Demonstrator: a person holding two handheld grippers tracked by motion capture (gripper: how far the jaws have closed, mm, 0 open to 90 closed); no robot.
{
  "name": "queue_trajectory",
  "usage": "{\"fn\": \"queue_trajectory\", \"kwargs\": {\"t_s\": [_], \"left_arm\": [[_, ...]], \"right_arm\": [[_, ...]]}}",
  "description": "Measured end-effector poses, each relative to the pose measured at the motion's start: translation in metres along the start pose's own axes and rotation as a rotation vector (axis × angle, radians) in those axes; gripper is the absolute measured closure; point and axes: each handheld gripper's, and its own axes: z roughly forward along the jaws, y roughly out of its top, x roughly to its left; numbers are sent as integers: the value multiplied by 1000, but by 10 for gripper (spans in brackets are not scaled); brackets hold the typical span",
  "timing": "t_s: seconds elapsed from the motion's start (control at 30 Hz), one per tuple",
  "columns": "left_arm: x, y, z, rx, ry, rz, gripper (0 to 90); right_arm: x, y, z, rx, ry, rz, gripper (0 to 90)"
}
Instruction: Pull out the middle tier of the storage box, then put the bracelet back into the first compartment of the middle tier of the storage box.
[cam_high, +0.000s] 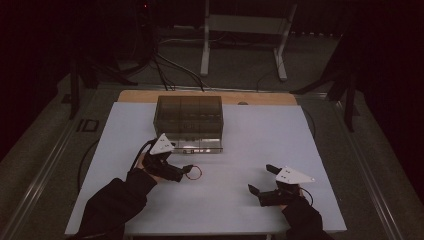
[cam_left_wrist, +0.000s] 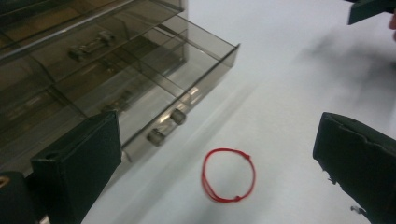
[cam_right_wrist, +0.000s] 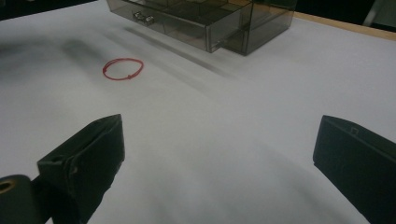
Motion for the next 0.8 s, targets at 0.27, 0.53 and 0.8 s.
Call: {"fn": "queue_trajectory", "kwargs": {"t_s": [0.27, 0.53, 0.8], "left_arm": [[-16, -8, 2, -7, 45, -16, 28], [-23, -18, 8, -9, 27, -49, 28], [-23, -25, 15, 24, 19, -45, 28]], "right_arm": [[-1, 0, 0, -2, 4, -1, 24], [0, 0, 0, -1, 3, -3, 24], [0, 0, 0, -4, 7, -5, 24]]}}
